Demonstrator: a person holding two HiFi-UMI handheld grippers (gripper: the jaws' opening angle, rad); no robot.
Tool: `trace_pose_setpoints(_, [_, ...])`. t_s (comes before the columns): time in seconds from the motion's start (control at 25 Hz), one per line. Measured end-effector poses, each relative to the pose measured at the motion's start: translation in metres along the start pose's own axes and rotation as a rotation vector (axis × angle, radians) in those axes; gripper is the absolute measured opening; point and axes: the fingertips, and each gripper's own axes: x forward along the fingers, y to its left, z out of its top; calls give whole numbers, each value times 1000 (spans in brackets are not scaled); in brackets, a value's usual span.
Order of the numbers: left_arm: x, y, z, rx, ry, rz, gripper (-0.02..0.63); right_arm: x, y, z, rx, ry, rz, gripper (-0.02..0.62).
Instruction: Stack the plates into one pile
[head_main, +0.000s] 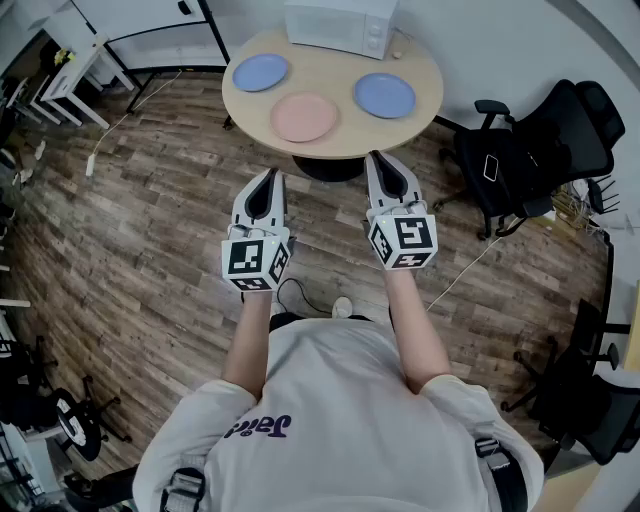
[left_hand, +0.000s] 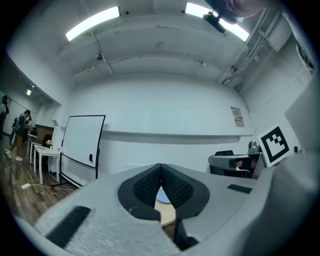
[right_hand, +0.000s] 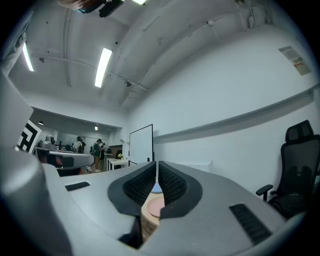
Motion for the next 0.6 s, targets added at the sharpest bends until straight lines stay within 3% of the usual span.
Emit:
trace_pose_setpoints(0.24, [11, -23, -5, -2, 14, 0, 15, -4, -23, -2, 28, 13, -7, 26])
trace_pose_setpoints(0.6, [26, -6, -14, -8, 17, 44, 15, 28, -26, -24, 120, 61, 18, 26])
